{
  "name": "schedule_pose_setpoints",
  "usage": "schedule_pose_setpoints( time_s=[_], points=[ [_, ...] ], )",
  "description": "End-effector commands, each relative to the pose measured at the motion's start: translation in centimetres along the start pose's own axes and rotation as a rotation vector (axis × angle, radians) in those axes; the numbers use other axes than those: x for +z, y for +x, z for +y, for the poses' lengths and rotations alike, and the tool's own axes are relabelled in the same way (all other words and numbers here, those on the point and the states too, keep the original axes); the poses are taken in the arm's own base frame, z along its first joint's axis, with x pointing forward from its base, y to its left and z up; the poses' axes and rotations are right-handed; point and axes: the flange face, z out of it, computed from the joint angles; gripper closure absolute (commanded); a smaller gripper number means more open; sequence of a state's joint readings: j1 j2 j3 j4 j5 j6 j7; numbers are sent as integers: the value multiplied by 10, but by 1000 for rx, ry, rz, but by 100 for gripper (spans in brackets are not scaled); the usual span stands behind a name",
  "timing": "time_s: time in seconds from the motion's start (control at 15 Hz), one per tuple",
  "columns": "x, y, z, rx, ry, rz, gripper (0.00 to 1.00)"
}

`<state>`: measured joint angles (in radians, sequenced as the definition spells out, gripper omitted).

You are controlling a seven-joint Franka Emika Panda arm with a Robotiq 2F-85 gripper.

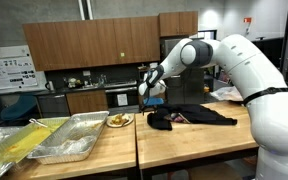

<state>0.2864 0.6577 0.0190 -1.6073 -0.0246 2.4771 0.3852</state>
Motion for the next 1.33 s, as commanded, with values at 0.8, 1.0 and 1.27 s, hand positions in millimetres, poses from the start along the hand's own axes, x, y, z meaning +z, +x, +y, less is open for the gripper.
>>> schedule_pose_setpoints(
  time_s=[0.8,1.0,1.27],
  points=[
    [31,8,-9,133,-155,-24,82],
    [32,7,-13,89,-130,-74,100],
    [29,0,-29,-63,-42,-163,99]
  ],
)
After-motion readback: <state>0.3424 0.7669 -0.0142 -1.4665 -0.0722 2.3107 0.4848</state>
